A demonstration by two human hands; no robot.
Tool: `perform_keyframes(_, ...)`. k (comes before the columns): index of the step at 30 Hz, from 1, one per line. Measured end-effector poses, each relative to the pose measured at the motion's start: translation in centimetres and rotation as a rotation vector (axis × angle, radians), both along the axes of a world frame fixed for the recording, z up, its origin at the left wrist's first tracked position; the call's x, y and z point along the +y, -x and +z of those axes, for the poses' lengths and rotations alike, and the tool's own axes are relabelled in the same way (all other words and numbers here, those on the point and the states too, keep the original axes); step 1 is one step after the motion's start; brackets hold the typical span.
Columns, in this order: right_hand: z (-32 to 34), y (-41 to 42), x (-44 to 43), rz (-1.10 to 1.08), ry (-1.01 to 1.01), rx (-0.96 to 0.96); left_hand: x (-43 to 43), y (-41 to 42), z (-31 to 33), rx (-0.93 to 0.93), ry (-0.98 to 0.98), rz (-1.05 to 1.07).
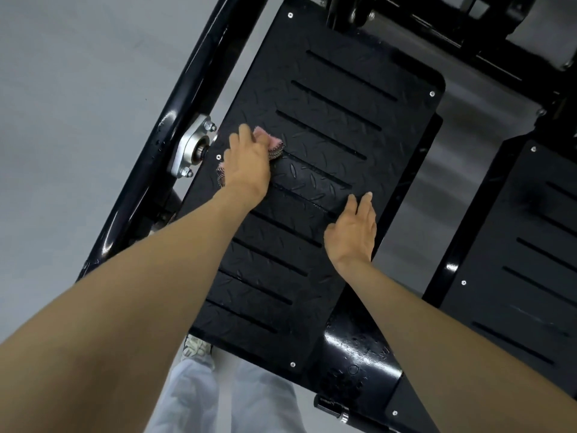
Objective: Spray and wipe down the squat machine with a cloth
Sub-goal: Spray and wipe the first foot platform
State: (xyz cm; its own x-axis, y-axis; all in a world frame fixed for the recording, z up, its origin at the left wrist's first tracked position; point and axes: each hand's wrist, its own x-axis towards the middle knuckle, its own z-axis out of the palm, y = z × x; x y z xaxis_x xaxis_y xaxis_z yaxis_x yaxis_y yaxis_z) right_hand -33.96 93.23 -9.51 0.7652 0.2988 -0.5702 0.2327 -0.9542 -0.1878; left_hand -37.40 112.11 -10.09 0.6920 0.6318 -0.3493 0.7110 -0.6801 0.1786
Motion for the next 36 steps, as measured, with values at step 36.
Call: perform_keyframes(36, 0.1, -2.7, -0.3, 0.010, 0.013, -0.001, 2.3, -4.0, -0.1, -0.290, 0.023, 0.038)
